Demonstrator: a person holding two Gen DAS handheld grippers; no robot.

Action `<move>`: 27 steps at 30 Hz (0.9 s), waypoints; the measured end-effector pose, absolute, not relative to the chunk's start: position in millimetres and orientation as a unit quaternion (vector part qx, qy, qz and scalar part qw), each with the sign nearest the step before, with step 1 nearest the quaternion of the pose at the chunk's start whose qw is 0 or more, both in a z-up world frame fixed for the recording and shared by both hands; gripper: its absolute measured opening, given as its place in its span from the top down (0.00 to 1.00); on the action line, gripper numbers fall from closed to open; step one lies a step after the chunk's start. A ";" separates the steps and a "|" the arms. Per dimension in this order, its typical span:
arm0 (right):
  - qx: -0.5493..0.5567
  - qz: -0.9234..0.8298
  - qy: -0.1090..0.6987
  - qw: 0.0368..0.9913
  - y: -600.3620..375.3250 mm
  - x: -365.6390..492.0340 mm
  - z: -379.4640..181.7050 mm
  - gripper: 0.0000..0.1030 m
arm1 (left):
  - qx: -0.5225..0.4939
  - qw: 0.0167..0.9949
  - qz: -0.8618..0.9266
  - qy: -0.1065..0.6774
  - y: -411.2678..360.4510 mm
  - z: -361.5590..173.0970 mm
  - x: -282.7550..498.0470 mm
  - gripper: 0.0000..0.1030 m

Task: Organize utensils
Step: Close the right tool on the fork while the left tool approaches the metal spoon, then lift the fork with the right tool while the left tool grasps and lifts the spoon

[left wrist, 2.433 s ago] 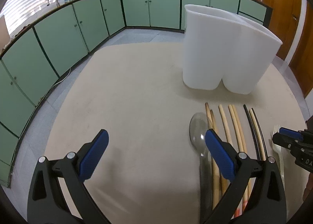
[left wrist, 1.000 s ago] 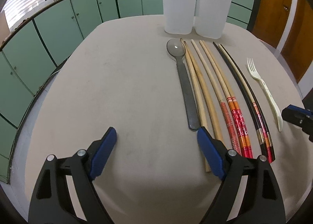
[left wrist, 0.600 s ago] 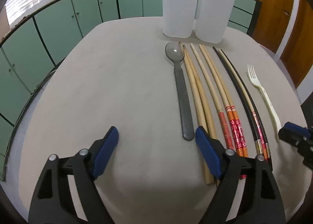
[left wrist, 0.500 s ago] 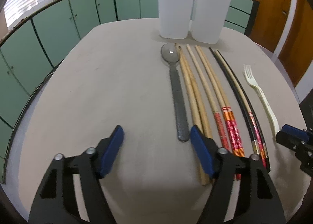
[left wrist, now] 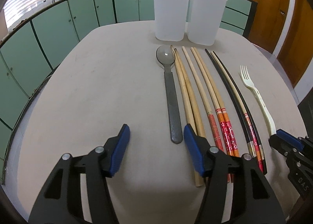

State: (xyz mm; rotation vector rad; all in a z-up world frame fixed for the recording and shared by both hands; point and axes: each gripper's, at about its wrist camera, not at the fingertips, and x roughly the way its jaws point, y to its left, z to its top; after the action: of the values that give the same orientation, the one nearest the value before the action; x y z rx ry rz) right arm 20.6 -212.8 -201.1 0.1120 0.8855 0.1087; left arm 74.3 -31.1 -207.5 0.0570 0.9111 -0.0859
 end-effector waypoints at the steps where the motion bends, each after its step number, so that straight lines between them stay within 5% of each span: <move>1: 0.054 0.052 0.427 0.901 -212.6 21.2 -201.0 0.83 | 0.026 0.897 -0.041 0.440 -31.8 -207.4 75.1 0.46; 6: 0.045 0.041 0.415 0.908 -211.2 19.1 -201.2 0.87 | 0.028 0.898 -0.045 0.437 -34.8 -206.5 75.8 0.55; 11: 0.041 0.042 0.417 0.907 -210.7 20.3 -199.6 0.87 | 0.022 0.898 -0.057 0.435 -37.5 -205.7 78.1 0.88; 27: 0.027 0.069 0.410 0.909 -229.5 28.4 -143.5 0.88 | 0.022 0.916 -0.064 0.395 -20.2 -149.7 74.2 0.89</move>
State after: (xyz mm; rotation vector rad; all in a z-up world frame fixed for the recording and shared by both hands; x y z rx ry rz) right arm 28.4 -229.5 -143.5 0.0557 0.8456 0.1423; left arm 74.2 -20.2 -149.7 0.0447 0.8121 -0.1323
